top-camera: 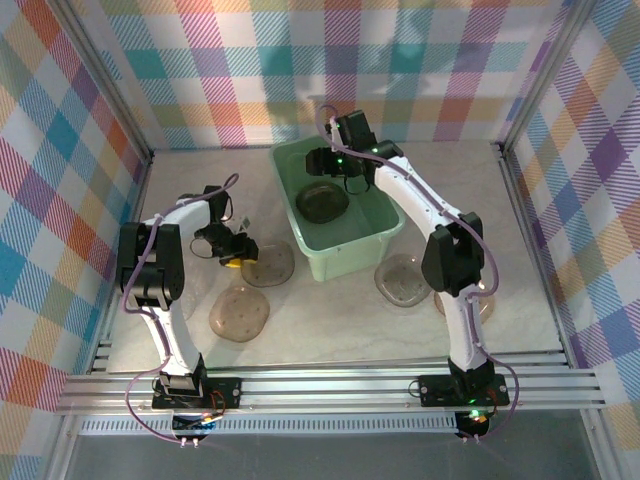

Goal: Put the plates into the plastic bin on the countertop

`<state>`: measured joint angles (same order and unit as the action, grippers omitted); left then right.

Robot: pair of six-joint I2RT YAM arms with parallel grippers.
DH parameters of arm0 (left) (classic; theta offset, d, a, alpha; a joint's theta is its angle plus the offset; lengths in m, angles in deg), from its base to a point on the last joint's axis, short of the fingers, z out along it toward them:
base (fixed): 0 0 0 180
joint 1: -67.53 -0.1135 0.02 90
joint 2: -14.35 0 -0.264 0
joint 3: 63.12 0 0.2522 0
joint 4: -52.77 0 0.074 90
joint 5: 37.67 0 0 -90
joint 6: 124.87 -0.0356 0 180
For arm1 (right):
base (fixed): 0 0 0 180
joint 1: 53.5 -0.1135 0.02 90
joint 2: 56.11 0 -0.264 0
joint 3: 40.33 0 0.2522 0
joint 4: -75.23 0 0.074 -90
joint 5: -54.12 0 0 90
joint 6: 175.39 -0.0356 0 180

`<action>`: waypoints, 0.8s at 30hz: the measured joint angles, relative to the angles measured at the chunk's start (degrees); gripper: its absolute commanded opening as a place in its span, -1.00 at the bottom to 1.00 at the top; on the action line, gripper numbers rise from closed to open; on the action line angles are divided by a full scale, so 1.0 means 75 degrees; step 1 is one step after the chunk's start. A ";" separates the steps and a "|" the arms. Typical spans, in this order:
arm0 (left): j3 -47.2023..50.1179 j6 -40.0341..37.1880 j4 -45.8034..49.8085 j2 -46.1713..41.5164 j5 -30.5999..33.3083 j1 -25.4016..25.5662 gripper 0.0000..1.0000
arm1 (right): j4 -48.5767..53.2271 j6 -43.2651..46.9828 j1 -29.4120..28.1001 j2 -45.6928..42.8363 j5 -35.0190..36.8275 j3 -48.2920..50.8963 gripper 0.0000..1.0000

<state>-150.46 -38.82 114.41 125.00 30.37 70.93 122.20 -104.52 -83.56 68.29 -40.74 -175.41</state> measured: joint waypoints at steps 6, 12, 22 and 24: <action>0.0064 -0.0006 -0.0111 0.0055 0.0017 0.0035 -0.55 | -0.0201 -0.0026 -0.0003 -0.0306 -0.0023 0.0332 0.33; 0.0166 0.0015 -0.0224 -0.0041 0.0044 0.0038 -0.88 | -0.0554 -0.0070 -0.0032 -0.0761 -0.0029 0.0956 0.32; 0.0481 0.0006 -0.0259 -0.1288 0.0414 0.0038 -1.00 | -0.1023 -0.0221 -0.0050 -0.0915 -0.0189 0.1230 0.30; 0.0495 0.0003 -0.0254 -0.1623 0.0600 0.0035 -1.00 | -0.1067 -0.0216 -0.0050 -0.0918 -0.0227 0.1230 0.30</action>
<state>-146.74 -38.79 112.51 112.83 34.87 71.19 114.20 -106.14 -83.94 61.40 -42.45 -166.19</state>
